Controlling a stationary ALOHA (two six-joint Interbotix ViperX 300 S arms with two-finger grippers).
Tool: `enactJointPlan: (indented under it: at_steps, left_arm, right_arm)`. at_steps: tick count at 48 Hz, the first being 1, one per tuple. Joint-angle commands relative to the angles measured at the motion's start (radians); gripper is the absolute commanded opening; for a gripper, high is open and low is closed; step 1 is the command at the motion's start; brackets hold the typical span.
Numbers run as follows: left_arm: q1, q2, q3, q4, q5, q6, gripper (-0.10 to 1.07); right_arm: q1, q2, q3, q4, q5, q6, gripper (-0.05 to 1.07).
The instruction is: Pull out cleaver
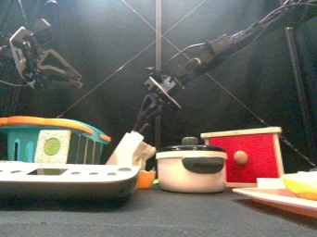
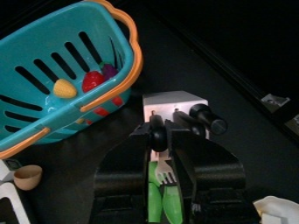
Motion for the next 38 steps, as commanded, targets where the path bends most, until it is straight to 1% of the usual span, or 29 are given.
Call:
enactJointPlan:
  at_steps: [1,14,31,38]
  left_arm:
    - [0.003,0.002,-0.014,0.000,-0.003,0.003,0.70]
    - [0.002,0.002,-0.014,0.000,-0.003,0.003,0.70]
    - [0.003,0.003,-0.014,0.000,-0.002,0.003,0.70]
    - [0.003,0.003,-0.014,0.000,-0.002,0.003,0.70]
  right_arm:
    - [-0.005,-0.043,-0.015,-0.003,0.005,-0.002,0.50]
    - [-0.002,-0.080,-0.011,-0.006,0.006,-0.002,0.50]
    - [-0.002,-0.101,-0.005,-0.008,0.000,-0.006,0.50]
    - [0.000,-0.121,0.011,-0.009,0.003,-0.006,0.50]
